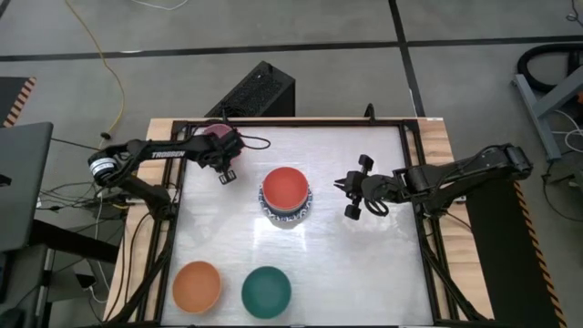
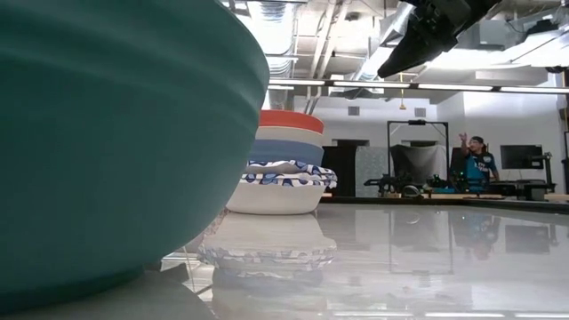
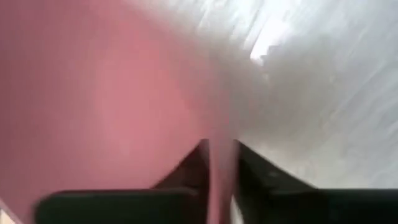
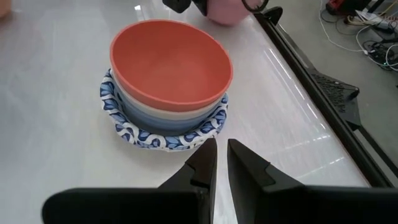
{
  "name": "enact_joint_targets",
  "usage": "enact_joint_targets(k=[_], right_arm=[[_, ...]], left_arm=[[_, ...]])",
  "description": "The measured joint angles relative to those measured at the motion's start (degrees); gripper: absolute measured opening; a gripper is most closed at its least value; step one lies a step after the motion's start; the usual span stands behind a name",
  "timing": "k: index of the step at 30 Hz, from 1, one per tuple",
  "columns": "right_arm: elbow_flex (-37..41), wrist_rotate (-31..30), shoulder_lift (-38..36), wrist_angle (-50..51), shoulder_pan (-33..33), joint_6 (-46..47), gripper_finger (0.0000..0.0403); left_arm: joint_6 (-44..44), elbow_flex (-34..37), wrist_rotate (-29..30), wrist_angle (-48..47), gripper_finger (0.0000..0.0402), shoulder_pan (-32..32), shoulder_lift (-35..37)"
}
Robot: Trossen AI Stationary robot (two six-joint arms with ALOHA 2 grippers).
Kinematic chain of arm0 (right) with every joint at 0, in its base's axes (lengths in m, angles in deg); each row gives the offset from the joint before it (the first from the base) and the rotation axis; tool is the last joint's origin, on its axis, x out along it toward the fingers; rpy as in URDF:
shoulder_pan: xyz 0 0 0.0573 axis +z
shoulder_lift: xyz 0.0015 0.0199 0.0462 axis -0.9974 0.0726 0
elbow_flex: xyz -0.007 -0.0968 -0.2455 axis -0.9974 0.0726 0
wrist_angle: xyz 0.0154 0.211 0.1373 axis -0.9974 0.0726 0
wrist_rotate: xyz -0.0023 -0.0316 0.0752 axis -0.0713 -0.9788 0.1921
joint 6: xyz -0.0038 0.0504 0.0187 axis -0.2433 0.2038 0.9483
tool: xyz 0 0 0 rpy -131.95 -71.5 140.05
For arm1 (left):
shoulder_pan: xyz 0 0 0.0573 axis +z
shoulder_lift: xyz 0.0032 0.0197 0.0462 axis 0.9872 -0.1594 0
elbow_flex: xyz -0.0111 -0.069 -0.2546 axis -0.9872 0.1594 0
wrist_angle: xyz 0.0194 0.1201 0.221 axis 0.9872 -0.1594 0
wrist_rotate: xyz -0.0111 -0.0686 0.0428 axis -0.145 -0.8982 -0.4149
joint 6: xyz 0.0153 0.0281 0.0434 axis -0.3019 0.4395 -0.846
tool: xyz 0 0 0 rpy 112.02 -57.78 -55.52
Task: Nest bowls inside each other
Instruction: Stack the pink bowl on top of the orange bowl
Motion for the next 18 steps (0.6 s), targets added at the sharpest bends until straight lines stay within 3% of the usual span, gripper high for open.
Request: enact_joint_targets(k=[2,5,13,18], right_arm=[[0.0,0.0,0.0,0.0,0.0,0.83,0.0058],[0.0,0.0,0.0,0.0,0.0,1.39,0.0058],[0.0,-0.84,0.02,-0.01,-1.5,9.35,0.0058],[0.0,-5.71,0.02,-0.04,-3.25,14.88,0.0058]], left_arm=[[1.18,0.01,0.72,0.56,0.0012,-0.05,0.0],[2.55,0.02,4.02,2.3,0.0005,-0.69,0.02],[1.77,-0.25,13.74,2.63,0.0002,-7.11,2.63],[1.07,-2.66,16.59,2.67,0.0002,-12.01,6.48]])
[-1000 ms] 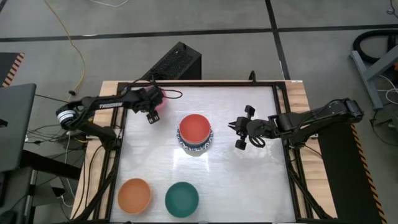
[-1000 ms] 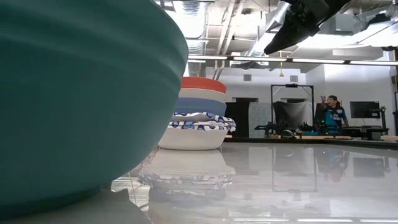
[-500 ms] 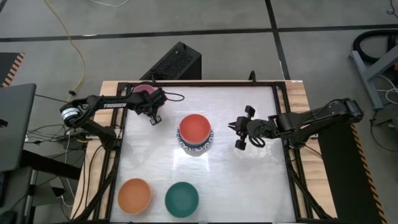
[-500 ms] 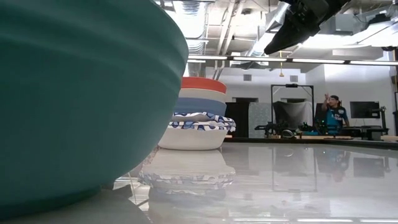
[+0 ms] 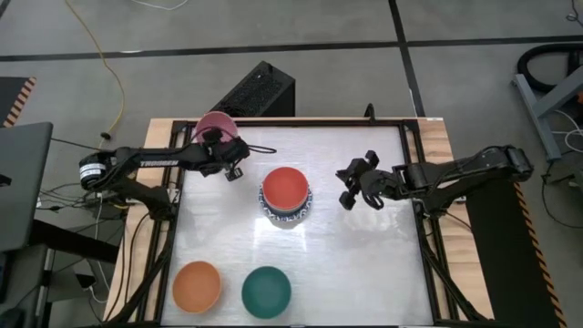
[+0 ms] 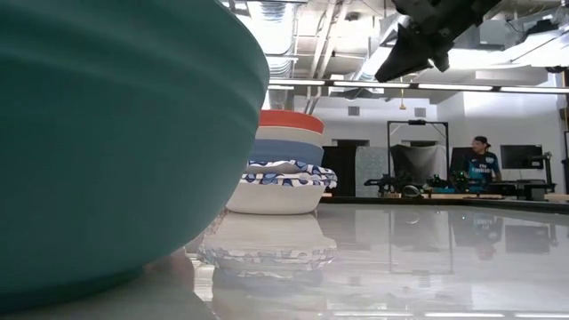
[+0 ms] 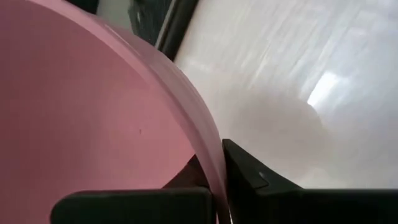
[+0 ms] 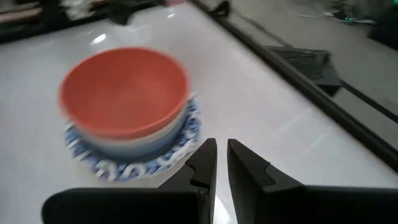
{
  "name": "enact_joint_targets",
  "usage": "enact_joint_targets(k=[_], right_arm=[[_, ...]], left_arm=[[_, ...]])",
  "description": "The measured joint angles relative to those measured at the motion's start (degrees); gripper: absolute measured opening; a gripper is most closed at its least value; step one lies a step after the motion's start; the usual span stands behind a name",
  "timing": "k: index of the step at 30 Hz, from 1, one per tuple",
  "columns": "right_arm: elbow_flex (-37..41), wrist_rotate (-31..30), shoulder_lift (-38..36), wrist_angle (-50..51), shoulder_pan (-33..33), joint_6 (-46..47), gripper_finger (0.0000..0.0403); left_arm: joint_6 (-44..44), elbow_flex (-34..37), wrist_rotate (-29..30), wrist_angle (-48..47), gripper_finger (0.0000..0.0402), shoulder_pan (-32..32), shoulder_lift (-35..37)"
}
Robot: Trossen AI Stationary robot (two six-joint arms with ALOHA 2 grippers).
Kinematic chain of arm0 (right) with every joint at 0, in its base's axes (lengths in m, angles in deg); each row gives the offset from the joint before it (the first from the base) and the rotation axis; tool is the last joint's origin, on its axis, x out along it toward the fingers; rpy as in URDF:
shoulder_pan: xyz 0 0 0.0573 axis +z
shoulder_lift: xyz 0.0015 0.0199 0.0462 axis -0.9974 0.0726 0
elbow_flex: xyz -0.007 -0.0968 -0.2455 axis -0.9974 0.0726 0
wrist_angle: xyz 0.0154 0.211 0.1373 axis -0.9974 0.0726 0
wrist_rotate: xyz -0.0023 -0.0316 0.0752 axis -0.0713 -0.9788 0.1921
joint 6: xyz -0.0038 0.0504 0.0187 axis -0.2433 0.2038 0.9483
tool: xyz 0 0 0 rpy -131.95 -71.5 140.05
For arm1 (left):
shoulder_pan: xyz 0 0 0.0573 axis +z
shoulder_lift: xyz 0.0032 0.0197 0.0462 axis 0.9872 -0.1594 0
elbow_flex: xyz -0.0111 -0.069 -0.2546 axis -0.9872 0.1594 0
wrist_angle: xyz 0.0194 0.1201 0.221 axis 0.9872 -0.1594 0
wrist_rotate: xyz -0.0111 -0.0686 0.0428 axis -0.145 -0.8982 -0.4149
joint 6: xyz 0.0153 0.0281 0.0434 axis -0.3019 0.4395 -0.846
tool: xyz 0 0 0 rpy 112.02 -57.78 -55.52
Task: Nest bowls inside each other
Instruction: Stack the pink bowl on top of the orange bowl
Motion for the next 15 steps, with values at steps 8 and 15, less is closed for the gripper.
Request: enact_joint_targets(k=[8,15], right_arm=[[0.0,-3.51,0.25,-0.65,-2.5,1.76,0.0058],[-0.02,-3.45,3.34,-8.22,-3.48,-5.67,0.0058]], left_arm=[[-8.02,-4.32,0.0,0.24,0.0001,-9.05,7.85],[-22.05,-5.73,-3.07,0.78,0.0001,-18.97,11.99]])
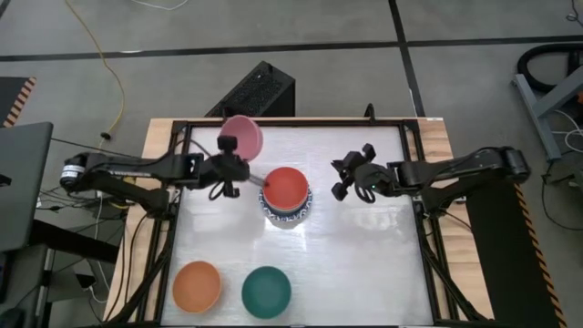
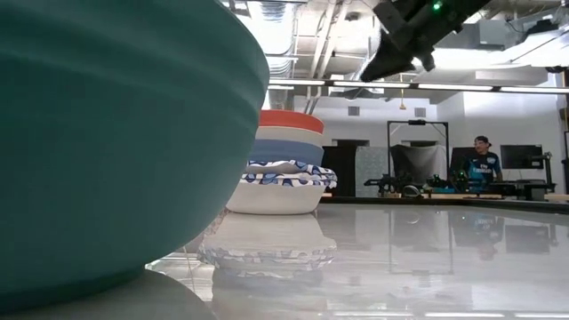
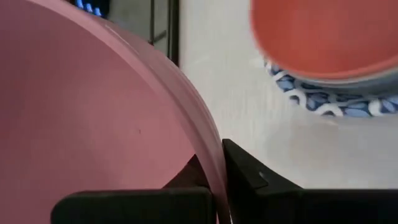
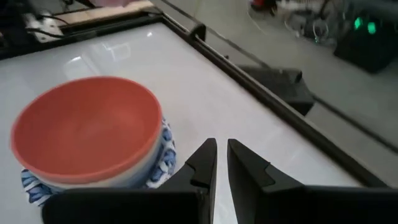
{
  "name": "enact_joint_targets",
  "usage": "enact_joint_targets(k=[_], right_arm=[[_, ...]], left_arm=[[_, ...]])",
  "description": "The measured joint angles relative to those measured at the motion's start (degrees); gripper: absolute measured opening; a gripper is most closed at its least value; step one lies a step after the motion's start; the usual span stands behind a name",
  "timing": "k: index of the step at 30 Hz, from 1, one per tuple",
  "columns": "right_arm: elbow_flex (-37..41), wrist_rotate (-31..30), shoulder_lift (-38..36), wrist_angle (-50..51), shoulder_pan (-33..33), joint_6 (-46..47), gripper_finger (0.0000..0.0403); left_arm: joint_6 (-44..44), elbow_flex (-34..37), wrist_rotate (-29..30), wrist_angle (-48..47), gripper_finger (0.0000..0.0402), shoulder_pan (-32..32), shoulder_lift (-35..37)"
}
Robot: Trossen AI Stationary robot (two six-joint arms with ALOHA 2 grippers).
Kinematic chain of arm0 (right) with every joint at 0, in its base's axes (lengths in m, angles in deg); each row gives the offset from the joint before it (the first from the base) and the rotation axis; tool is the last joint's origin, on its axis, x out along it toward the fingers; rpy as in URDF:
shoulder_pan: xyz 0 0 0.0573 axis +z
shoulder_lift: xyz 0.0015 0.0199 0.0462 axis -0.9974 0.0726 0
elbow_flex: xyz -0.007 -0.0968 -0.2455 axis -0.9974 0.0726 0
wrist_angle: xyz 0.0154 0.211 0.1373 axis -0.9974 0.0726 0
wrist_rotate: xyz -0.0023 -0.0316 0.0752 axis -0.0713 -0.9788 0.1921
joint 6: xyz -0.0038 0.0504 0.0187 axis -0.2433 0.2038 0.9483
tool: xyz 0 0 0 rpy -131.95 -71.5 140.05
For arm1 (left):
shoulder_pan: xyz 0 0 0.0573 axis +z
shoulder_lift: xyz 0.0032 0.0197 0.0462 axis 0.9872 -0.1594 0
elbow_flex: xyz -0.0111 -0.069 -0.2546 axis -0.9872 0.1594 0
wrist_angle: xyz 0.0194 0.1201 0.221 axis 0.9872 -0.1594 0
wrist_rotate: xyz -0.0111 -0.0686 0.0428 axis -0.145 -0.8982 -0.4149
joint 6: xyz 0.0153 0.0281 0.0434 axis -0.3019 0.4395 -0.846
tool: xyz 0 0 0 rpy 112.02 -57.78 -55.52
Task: Nest bowls inside each other
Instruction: Stack the pink bowl on top of the orange bowl
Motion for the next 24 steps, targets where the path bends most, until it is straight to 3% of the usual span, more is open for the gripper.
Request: enact_joint_targets(k=[5,10,17,24], right_arm=[[0.0,-0.01,2.39,-9.12,-0.09,-7.41,0.0058],[0.0,-0.02,4.09,-20.16,-1.31,-13.23,0.0058],[0.0,-0.04,5.55,-35.45,-3.91,-19.42,0.0058],[0.0,1.15,10.07,-48.98,-5.77,-28.38,0.0058]], left_arm=[[-8.79,0.0,11.95,-0.02,0.0001,-5.63,-1.37],[-17.89,0.0,19.75,3.18,0.0001,-9.13,-4.88],[-35.46,0.0,31.48,16.31,0.0001,-10.36,-11.96],[-48.66,0.0,35.17,26.08,0.0001,-9.57,-18.64]])
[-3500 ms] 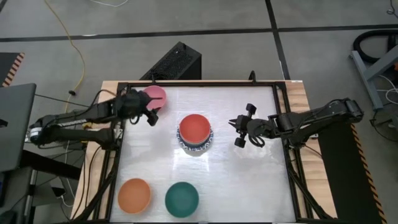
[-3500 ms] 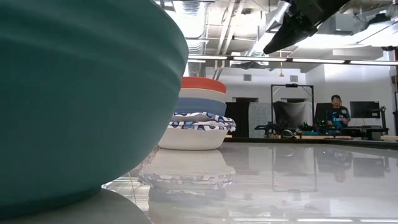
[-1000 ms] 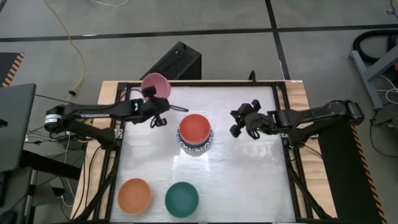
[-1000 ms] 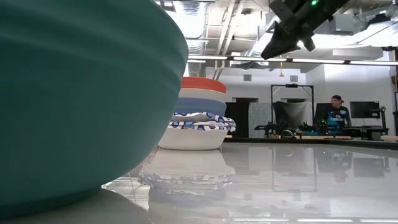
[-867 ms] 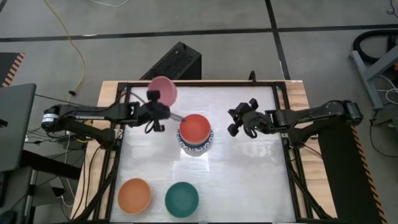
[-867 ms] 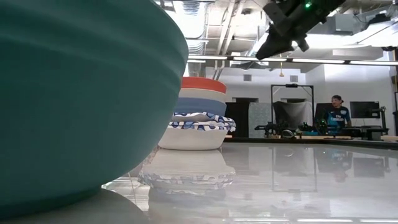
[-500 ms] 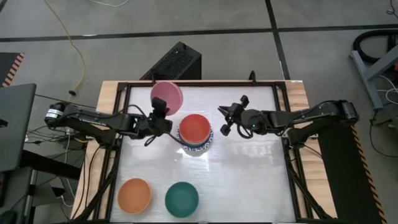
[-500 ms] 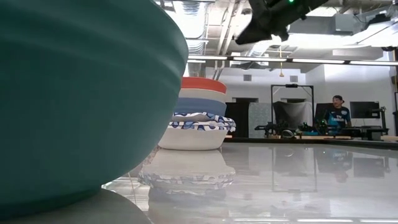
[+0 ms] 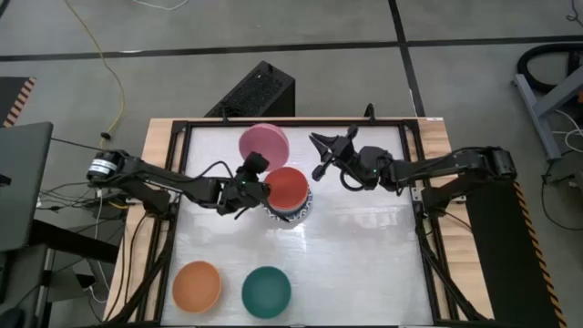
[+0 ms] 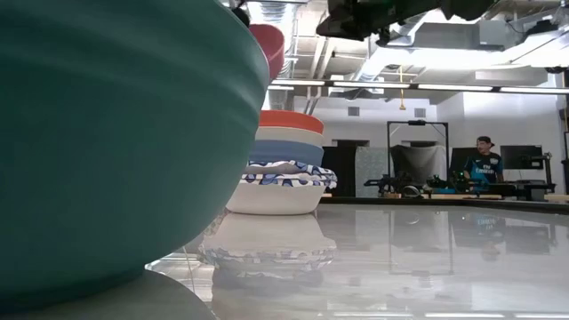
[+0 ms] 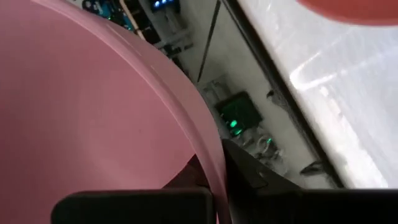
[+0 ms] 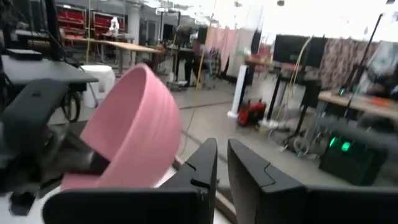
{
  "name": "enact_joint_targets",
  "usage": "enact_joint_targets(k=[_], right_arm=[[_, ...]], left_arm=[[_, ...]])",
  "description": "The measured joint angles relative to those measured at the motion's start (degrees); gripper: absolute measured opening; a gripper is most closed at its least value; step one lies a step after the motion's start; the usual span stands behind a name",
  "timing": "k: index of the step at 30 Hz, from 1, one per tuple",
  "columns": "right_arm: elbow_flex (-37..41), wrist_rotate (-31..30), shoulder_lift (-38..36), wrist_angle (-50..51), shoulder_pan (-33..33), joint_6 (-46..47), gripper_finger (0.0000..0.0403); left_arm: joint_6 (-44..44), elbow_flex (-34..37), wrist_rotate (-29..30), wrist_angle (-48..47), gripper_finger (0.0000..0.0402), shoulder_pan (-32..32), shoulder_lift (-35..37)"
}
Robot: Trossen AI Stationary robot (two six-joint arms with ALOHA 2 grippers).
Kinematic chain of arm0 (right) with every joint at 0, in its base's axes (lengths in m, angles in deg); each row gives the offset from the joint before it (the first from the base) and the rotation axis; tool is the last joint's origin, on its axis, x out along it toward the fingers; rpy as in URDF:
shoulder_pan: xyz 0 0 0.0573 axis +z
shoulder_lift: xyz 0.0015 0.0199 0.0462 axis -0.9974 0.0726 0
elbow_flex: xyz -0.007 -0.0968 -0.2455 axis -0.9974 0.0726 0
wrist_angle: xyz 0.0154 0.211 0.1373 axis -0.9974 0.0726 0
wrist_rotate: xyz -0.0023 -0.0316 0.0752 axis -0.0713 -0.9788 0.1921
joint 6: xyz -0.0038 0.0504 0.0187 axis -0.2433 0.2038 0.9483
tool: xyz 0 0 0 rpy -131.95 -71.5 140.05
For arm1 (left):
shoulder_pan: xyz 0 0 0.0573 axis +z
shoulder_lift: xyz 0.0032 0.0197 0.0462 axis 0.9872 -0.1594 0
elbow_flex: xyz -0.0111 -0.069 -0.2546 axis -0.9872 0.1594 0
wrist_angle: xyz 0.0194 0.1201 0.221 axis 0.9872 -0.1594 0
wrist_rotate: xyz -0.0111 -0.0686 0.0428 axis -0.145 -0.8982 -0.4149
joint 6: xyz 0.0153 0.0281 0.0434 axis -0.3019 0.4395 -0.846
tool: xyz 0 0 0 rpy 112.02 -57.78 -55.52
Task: Nest bowls inside each other
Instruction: Stack the pink bowl on top of the orange bowl
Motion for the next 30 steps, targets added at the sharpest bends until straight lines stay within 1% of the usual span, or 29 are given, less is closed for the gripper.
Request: enact_joint_targets(k=[2,6,9,12,14,16,22,24,26,30], right_arm=[[0.0,0.06,1.19,-4.04,0.08,-2.82,0.0058],[-0.18,0.2,3.09,-11.18,1.03,-8.08,0.0058],[-1.67,0.21,4.63,-12.05,1.75,-11.1,0.0058],[-4.14,0.4,6.74,-12.0,1.77,-11.71,0.0065],[-6.17,0.43,8.64,-12.02,1.73,-12.27,0.008],[-8.09,0.41,10.55,-11.95,1.7,-14.21,0.0103],[-14.19,0.06,15.12,-9.94,1.73,-14.62,0.0195],[-15.6,-0.38,16.08,-8.8,1.72,-14.63,0.0219],[-16.81,-1.04,16.78,-6.74,1.48,-14.57,0.0233],[-17.83,-2.79,16.76,0.37,0.31,-10.85,0.0238]], left_arm=[[-1.88,0.0,1.06,0.9,0.0001,0.42,-1.19],[-2.14,0.02,1.5,0.59,0.0001,1.13,-1.76],[-2.75,0.02,1.65,0.95,0.0001,1.64,-1.64],[-3.33,-0.05,1.74,1.24,0.0001,1.93,-1.25],[-3.41,-0.38,1.67,1.28,0.0001,1.98,-1.25],[-3.5,-0.81,1.51,1.26,0.0001,1.96,-1.27],[-4.17,-1.31,1.38,1.75,0.0001,1.96,-1.27],[-4.23,-1.31,1.37,1.76,0.0001,1.96,-1.27],[-4.28,-1.31,1.33,1.76,0.0001,1.96,-1.27],[-4.28,-1.31,1.31,1.79,0.0001,1.96,-1.27]])
